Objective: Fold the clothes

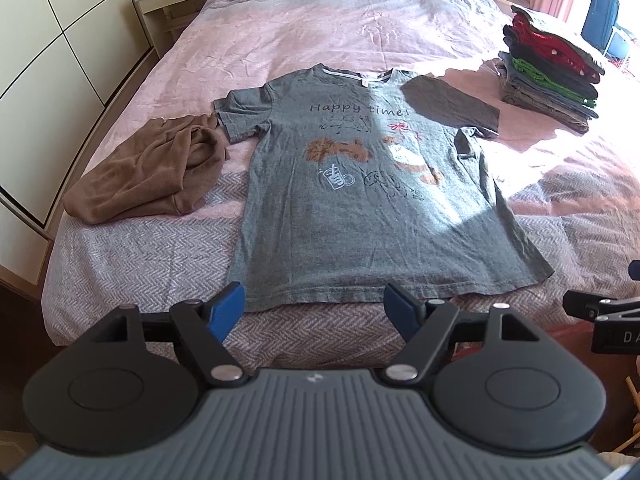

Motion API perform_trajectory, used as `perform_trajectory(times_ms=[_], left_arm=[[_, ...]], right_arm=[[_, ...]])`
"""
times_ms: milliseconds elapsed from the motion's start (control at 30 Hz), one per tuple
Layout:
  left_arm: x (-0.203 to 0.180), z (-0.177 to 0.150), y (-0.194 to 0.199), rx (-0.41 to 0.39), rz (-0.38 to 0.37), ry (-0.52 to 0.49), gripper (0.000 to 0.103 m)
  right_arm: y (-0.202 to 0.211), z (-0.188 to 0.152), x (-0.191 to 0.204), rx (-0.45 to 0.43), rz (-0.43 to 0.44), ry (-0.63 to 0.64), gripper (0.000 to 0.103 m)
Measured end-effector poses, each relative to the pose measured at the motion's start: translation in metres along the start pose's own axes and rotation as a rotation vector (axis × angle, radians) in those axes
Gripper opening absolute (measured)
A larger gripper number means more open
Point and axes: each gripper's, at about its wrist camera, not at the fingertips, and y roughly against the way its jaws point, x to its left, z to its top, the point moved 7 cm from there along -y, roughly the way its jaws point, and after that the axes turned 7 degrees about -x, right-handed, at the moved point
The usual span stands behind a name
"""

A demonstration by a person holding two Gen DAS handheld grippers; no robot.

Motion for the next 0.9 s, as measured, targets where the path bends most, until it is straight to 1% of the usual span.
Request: perform_trajectory(times_ms=[267,433,533,700,833,900], left_arm=[[-0.003,0.014,-0.016,0.019,-0.012,-0.016,0.074],[0.001,0.023,-0.041,0.062,-0.019,-0.014,0.074],[0.008,0.030,-0.061,0.081,-0.032,0.010,0.074],[0.039,0.053,-0.108,0.099,-0.061,0.112,0.073],[0.081,0.076,-0.165,0.130,-0.055,0.252,0.072],[0.102,0.089,-0.200,0.140,-0.060,0.316,0.065]], right_arm=[[-0.012,0.012,-0.008,0.016,-0.010,-0.016,0.101],[-0.030,0.019,-0.011,0.057,-0.008,-0.042,0.101],[-0.047,0.024,-0.015,0.082,-0.012,-0.071,0.101],[-0.085,0.048,-0.029,0.104,-0.040,-0.131,0.101],[-0.119,0.076,-0.045,0.095,-0.077,-0.195,0.101],[-0.139,0.093,-0.053,0.091,-0.101,-0.226,0.101]])
